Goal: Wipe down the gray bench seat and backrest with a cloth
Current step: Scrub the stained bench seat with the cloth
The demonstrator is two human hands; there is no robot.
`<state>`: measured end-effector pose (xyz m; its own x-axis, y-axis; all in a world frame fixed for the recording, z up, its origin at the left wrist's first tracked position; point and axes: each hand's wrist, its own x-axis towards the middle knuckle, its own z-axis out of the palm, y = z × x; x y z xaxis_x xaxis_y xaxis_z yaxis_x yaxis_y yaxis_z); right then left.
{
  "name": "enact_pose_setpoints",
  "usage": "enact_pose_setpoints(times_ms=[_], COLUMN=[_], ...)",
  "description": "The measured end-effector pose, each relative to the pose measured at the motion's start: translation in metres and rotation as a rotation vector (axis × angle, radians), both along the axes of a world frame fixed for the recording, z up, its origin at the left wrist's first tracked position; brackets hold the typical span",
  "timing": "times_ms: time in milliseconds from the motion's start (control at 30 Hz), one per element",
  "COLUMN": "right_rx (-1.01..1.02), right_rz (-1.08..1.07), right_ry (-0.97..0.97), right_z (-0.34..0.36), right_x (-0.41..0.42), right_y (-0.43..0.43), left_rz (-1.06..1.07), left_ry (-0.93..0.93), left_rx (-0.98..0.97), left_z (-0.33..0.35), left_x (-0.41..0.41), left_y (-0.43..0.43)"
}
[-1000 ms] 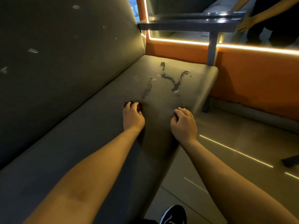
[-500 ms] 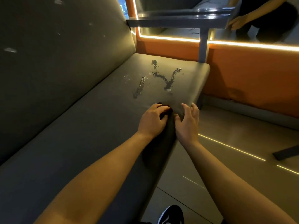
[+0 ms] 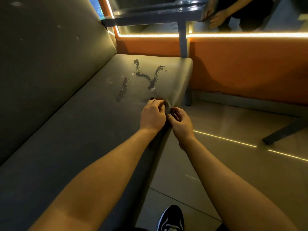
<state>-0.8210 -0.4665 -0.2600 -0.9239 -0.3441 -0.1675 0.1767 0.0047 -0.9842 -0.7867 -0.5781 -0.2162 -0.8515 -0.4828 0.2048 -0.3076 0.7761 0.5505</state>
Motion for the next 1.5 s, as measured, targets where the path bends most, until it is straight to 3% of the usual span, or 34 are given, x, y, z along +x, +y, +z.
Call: enact_pose_setpoints(times_ms=[167,300,433,500,567,667,800,1067,1167,1267,1367,1500], right_rx=[-0.232,-0.519,-0.533,-0.523,-0.553,-0.584,-0.599,-0.218,-0.184,-0.105,-0.042,-0.123], right_rz=[-0.06,-0.154,-0.138,-0.225,-0.36,-0.432,-0.282,-0.383,-0.313,-0.275,-0.307,-0.352], right_ry=[-0.246,-0.487,-0.461,-0.392,-0.385,-0.448,-0.485,-0.115,-0.027,0.092,0.044,-0.118], right_z=[-0.003,-0.009,0.009,0.024,0.026,0.011,0.002,-0.015,-0.019,-0.026,-0.026,-0.024], right_x=[0.012,0.021,0.005,-0.013,-0.034,-0.051,-0.033,0.022,0.048,0.022,-0.036,-0.068], right_y=[0.016,0.031,0.037,0.031,0.027,0.023,-0.007,-0.034,-0.028,-0.031,-0.042,-0.05], left_rz=[-0.199,-0.533,-0.692,-0.533,-0.22,0.002,-0.029,-0.055,-0.051,-0.053,-0.067,-0.065], left_ry=[0.0,-0.206,-0.196,-0.031,0.087,-0.08,-0.123,-0.223,-0.236,-0.236,-0.23,-0.223], left_rx=[-0.034,-0.258,-0.043,-0.082,-0.199,-0.195,-0.235,-0.307,-0.326,-0.333,-0.335,-0.338], left_z=[-0.007,-0.025,-0.007,0.002,0.0,-0.015,-0.024,-0.022,-0.023,-0.024,-0.025,-0.026], left_x=[0.017,0.032,0.03,0.029,0.024,0.016,0.012,0.015,0.016,0.016,0.017,0.014], left_y=[0.035,0.053,0.034,0.016,-0.009,-0.028,-0.03,-0.024,-0.024,-0.024,-0.026,-0.028])
